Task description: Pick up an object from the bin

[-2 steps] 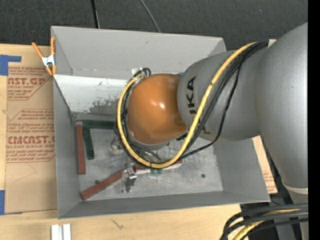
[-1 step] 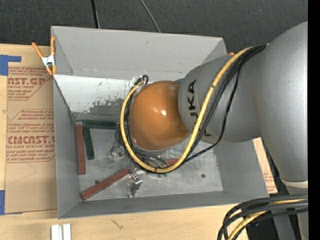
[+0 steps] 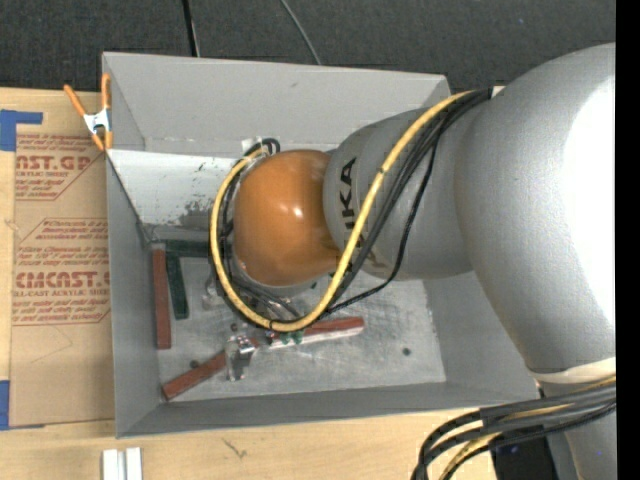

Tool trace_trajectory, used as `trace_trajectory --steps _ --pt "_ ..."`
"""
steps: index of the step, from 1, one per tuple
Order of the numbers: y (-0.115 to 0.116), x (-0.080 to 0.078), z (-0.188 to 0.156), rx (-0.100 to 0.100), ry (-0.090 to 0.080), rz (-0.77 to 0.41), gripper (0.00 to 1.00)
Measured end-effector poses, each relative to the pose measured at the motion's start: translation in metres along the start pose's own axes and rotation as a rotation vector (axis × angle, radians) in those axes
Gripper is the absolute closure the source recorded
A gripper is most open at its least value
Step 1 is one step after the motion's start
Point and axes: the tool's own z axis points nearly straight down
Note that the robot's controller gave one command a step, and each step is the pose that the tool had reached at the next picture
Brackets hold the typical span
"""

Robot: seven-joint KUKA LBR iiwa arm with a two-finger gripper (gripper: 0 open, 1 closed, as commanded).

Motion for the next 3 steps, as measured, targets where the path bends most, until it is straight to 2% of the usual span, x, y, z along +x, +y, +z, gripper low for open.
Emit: trace_trajectory --steps 1,2,3 --pt "-0.0040 0.0120 0.0456 0.002 0.001 -0.241 0.00" --pt "-0.0059 0.0057 0.0501 -0.004 -0.015 -0.047 1.00" --pt "-0.0065 0.0060 0.0488 -0.004 -0.013 -0.022 1.00"
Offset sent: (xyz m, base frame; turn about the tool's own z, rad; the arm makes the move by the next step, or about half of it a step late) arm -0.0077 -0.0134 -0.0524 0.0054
